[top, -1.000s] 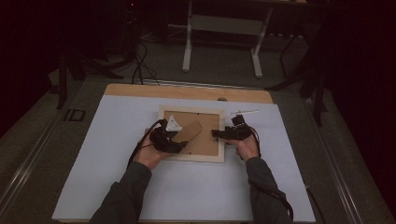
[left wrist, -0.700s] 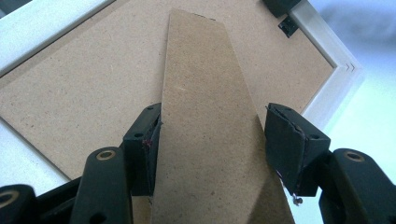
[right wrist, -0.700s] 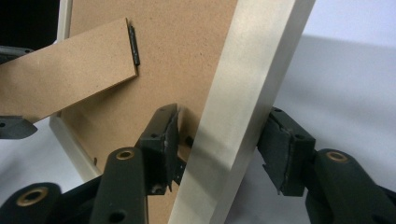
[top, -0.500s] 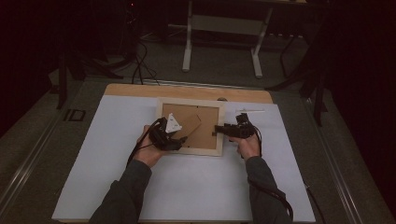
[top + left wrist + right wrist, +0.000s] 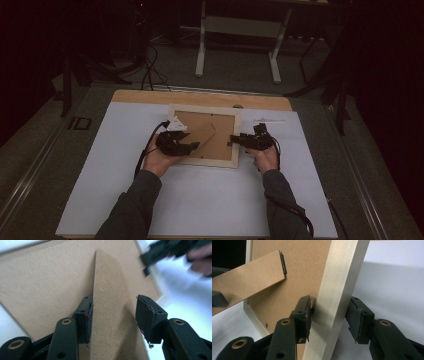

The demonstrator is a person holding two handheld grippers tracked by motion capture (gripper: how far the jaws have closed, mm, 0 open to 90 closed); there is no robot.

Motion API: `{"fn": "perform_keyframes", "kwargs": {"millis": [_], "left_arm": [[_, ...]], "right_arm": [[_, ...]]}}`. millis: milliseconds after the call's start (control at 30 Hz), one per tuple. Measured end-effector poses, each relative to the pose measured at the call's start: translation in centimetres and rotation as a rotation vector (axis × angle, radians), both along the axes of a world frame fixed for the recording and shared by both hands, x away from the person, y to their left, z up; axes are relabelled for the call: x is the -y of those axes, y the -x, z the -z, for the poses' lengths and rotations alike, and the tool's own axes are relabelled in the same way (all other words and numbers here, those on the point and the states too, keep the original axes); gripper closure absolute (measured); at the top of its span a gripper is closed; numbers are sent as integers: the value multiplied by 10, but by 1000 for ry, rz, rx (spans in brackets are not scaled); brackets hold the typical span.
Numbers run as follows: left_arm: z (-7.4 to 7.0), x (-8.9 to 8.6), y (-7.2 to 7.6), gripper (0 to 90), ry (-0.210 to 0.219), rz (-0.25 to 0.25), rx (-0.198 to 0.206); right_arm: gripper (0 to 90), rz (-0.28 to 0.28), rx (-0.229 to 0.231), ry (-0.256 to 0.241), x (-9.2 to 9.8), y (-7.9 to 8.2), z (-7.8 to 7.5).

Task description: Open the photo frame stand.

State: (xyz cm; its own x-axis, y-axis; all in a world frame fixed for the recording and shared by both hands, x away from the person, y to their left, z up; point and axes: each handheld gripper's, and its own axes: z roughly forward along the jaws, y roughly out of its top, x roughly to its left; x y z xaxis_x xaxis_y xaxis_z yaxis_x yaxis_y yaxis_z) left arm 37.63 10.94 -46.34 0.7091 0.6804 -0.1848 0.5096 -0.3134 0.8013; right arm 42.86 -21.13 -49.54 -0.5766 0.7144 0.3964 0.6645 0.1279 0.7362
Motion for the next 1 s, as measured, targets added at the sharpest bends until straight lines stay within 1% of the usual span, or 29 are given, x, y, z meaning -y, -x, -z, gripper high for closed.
{"fn": "perform_keyframes", "kwargs": {"millis": [33,67,167,200,233,267,333,433,533,633,733,800,867,1000], "left_arm": [[1,-3,-3,527,36,-1,-33],[1,-5,-4,539,55,-2,-51],[3,-10,-10,580,122,-5,-122],[4,-11,-11,594,125,-4,-137],[4,-11,-12,606,118,-2,-149],[5,-11,-12,619,112,-1,-156],[6,-11,-12,627,120,8,-170],[5,-12,-13,649,136,8,-174],[5,-12,-12,672,139,13,-167],[5,-11,-12,699,138,30,-160],[4,-12,-12,708,143,33,-159],[4,-11,-12,717,140,40,-147],[4,-10,-12,722,139,40,-144],[1,-8,-12,742,129,47,-125]], "right_arm": [[557,-1,2,-1,0,0,0],[556,-1,2,-4,1,1,1],[556,-5,5,-3,1,1,1],[556,-6,9,-2,1,2,0],[556,-8,13,-3,1,2,0],[556,-8,18,-3,1,2,-1],[556,-12,25,4,0,3,-2],[556,-13,33,6,-1,4,-3],[556,-15,38,15,-1,4,-4],[555,-12,42,30,-2,4,-4],[555,-10,46,31,-2,5,-4],[556,-6,60,41,-2,5,-7],[557,-5,65,43,-2,5,-8],[588,-3,95,54,0,6,-14]]}}
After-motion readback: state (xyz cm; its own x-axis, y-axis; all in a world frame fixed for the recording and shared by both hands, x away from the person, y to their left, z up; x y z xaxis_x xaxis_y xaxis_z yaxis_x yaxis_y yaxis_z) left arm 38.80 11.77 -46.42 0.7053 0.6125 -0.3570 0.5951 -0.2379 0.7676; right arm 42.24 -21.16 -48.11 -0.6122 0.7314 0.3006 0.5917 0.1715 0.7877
